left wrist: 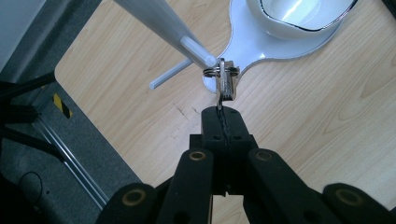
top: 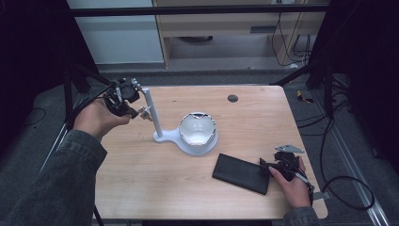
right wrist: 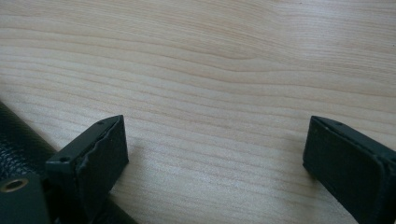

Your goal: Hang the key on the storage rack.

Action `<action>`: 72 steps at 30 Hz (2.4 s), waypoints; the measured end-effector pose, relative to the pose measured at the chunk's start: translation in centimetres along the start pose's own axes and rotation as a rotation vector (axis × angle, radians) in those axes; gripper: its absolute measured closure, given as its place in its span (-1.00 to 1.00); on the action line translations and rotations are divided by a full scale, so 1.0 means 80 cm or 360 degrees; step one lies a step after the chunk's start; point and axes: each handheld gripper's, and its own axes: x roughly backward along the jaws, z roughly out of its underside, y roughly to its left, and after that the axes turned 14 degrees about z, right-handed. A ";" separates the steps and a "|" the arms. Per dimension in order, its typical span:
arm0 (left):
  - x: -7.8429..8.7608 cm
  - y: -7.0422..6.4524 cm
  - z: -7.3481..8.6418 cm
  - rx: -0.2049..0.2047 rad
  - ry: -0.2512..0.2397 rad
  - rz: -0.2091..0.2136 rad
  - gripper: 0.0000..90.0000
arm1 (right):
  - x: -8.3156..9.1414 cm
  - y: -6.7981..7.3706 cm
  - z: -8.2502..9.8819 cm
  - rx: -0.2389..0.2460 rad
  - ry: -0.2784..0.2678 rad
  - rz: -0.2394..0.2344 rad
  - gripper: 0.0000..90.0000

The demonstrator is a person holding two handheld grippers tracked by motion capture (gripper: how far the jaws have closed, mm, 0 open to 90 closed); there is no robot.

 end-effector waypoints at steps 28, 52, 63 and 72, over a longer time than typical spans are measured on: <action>-0.010 0.007 -0.012 0.0027 0.0021 -0.0012 1.00 | 0.000 0.001 0.000 -0.0003 -0.0003 0.0005 -0.85; -0.017 0.016 0.002 0.0043 -0.0176 -0.0071 0.90 | 0.000 0.001 0.000 -0.0004 -0.0004 0.0003 -0.84; -0.027 -0.009 0.077 0.0003 -0.0439 -0.0098 0.68 | 0.001 0.001 0.000 -0.0009 0.0000 -0.0001 -0.85; -0.059 -0.060 0.120 -0.0091 -0.0573 0.0000 0.46 | 0.001 0.001 0.000 -0.0005 0.0000 -0.0001 -0.85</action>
